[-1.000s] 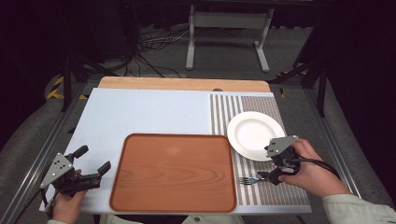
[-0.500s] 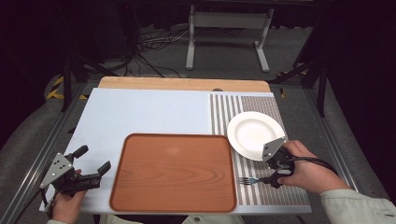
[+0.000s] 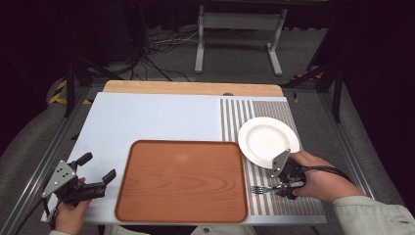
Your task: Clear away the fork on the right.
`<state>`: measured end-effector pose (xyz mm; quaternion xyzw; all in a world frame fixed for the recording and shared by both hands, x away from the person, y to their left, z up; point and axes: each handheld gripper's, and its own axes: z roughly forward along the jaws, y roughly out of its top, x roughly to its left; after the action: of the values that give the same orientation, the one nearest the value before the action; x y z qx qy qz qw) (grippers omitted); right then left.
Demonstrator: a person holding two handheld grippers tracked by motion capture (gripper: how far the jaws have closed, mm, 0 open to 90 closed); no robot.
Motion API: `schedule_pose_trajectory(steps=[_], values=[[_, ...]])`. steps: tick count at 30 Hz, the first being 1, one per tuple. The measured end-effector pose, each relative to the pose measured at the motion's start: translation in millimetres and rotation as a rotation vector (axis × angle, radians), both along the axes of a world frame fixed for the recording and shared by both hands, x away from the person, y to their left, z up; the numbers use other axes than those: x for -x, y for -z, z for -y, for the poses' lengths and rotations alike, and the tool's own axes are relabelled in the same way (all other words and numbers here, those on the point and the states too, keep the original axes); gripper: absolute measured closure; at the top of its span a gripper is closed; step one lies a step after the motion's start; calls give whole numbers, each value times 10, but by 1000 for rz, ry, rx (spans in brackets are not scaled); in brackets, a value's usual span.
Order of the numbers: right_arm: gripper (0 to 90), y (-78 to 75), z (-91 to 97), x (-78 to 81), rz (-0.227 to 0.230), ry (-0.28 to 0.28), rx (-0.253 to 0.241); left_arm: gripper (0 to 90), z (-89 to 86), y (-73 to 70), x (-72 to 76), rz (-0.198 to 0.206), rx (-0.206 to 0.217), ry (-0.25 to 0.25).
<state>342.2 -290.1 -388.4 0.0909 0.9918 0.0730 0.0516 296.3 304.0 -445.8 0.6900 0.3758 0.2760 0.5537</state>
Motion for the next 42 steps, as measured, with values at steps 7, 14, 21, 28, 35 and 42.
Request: schedule_pose_trajectory(steps=[7,14,21,28,35,42], values=[[447,103,-2,-32,-44,-78,100,2,3,0,0,0,0,1],[563,187,16,-119,-77,-115,174,2,1,0,0,0,2,1],[661,226,18,-165,-94,-133,215,2,1,1,-1,-1,4,4],[764,254,-3,-188,-104,-167,241,2,-1,-1,1,-2,8,8],[777,258,-13,-183,-103,-199,247,2,-2,-1,2,2,12,7],[782,257,-5,-162,-97,-200,237,2,-2,-2,2,3,13,5]])
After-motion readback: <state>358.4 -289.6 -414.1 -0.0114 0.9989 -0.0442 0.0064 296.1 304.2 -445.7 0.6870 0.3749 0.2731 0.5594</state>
